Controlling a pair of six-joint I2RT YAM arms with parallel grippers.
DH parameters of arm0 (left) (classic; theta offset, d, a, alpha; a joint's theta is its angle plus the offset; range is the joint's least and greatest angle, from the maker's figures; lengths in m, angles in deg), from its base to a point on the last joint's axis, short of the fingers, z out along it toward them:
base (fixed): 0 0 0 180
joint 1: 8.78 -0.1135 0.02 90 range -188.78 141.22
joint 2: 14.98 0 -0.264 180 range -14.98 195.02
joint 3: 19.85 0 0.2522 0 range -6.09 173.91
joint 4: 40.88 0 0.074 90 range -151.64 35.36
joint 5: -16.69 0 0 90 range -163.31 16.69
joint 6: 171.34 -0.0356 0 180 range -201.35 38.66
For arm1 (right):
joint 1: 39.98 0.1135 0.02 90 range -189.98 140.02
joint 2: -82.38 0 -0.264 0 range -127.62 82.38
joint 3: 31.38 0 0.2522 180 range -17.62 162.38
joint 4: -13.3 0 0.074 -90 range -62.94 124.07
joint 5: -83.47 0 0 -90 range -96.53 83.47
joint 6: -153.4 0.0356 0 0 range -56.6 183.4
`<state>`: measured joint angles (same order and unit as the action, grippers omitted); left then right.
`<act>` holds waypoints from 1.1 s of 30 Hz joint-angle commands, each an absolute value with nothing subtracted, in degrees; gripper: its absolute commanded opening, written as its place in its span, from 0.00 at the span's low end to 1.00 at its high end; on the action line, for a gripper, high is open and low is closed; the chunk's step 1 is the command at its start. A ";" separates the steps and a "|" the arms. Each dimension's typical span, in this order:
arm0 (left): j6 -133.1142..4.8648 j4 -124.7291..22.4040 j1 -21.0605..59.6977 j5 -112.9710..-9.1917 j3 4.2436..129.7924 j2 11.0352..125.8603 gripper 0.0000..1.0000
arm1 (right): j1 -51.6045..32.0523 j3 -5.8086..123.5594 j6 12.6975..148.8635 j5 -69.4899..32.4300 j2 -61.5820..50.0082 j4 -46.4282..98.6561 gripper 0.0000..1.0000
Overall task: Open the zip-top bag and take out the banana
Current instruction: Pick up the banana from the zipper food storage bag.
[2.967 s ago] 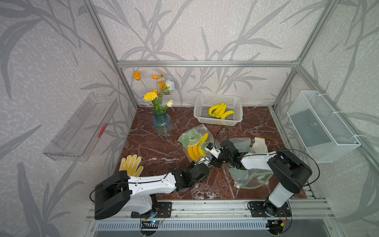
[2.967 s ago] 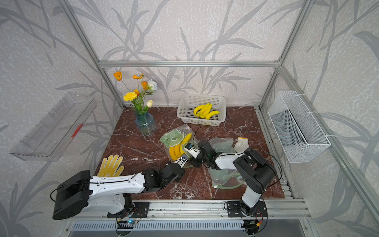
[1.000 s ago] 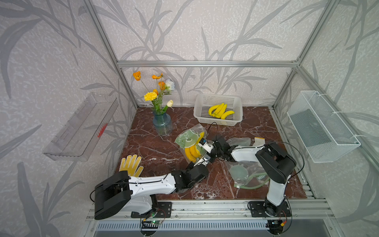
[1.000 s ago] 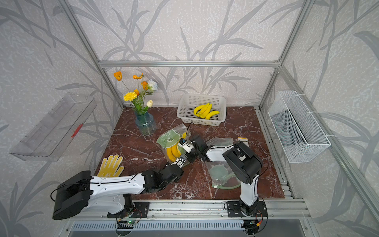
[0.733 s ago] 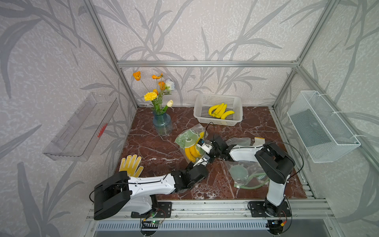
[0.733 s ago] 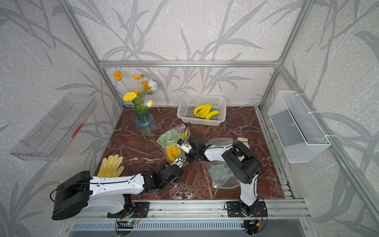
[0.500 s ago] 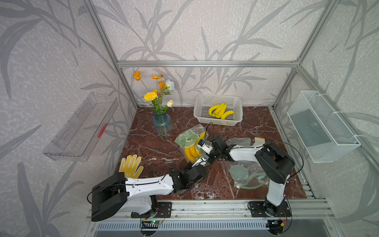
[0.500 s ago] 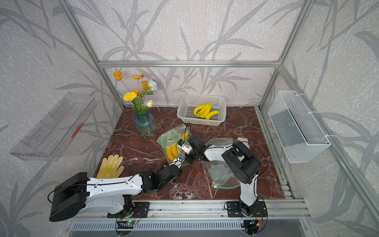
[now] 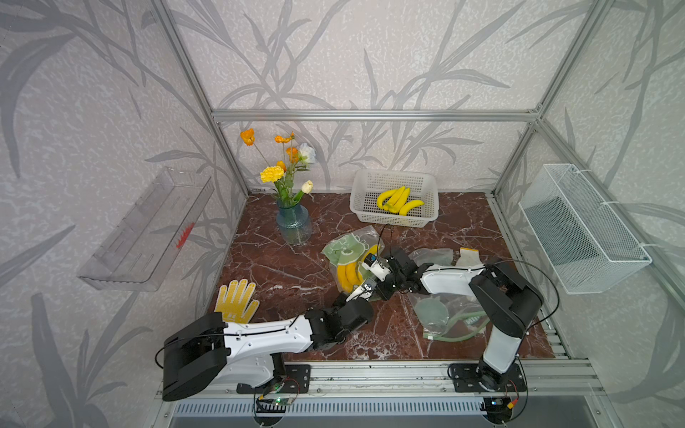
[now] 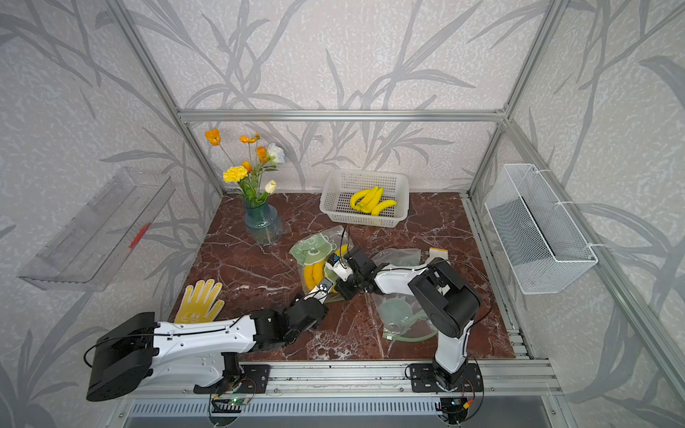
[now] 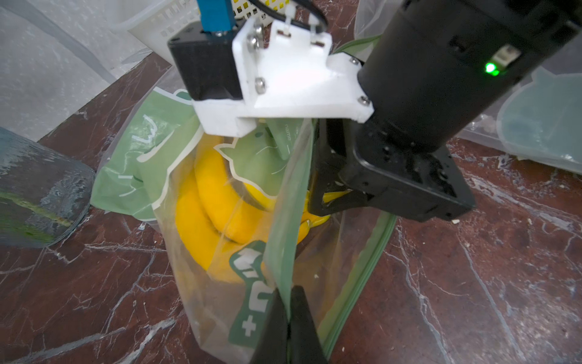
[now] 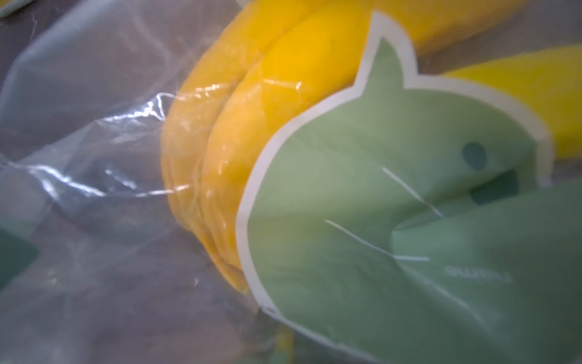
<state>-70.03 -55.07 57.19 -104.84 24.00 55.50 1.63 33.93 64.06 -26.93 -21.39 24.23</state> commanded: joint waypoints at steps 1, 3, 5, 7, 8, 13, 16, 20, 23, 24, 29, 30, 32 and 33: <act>-70.39 -56.90 57.27 -107.38 23.80 55.97 0.00 | 0.96 32.70 67.50 -27.96 -19.77 29.26 0.05; -70.38 -57.48 57.24 -107.93 24.36 56.77 0.00 | 0.73 32.81 68.63 -28.72 -19.18 29.26 0.05; -69.94 -58.77 57.28 -109.02 25.47 58.17 0.00 | 0.54 32.83 69.75 -30.24 -18.49 29.15 0.05; -69.66 -59.56 57.24 -109.82 26.44 59.52 0.00 | 0.36 32.91 70.62 -31.97 -17.76 29.22 0.05; -69.57 -59.75 57.31 -109.96 26.89 60.10 0.00 | 0.28 33.05 71.05 -33.02 -17.39 29.55 0.05; -68.86 -58.80 57.20 -111.27 27.29 61.57 0.00 | 0.12 33.17 71.01 -35.18 -15.73 32.32 0.06; -68.86 -58.63 57.11 -111.18 27.27 61.66 0.00 | 0.10 32.99 69.94 -34.58 -13.98 34.03 0.06; -69.03 -58.95 57.02 -111.28 27.26 61.44 0.00 | 0.10 32.99 69.34 -35.27 -15.08 35.50 0.07; -69.04 -58.87 57.00 -111.15 27.05 61.45 0.00 | 0.10 32.53 68.79 -33.63 -17.79 34.94 0.08; -69.01 -58.86 56.97 -111.02 27.08 61.52 0.00 | 0.12 32.49 68.81 -33.36 -18.57 34.39 0.09; -68.87 -58.95 56.99 -110.78 27.47 62.12 0.00 | 0.11 32.92 69.42 -34.04 -21.23 31.70 0.16; -68.86 -59.08 56.98 -110.82 27.47 62.27 0.00 | 0.10 32.98 69.34 -34.06 -21.33 31.60 0.17; -68.60 -59.14 56.99 -110.80 27.44 62.35 0.00 | 0.14 32.99 69.10 -33.85 -21.25 31.89 0.22; -68.44 -59.13 57.03 -110.69 27.40 62.40 0.00 | 0.10 33.01 68.87 -33.62 -21.08 32.15 0.23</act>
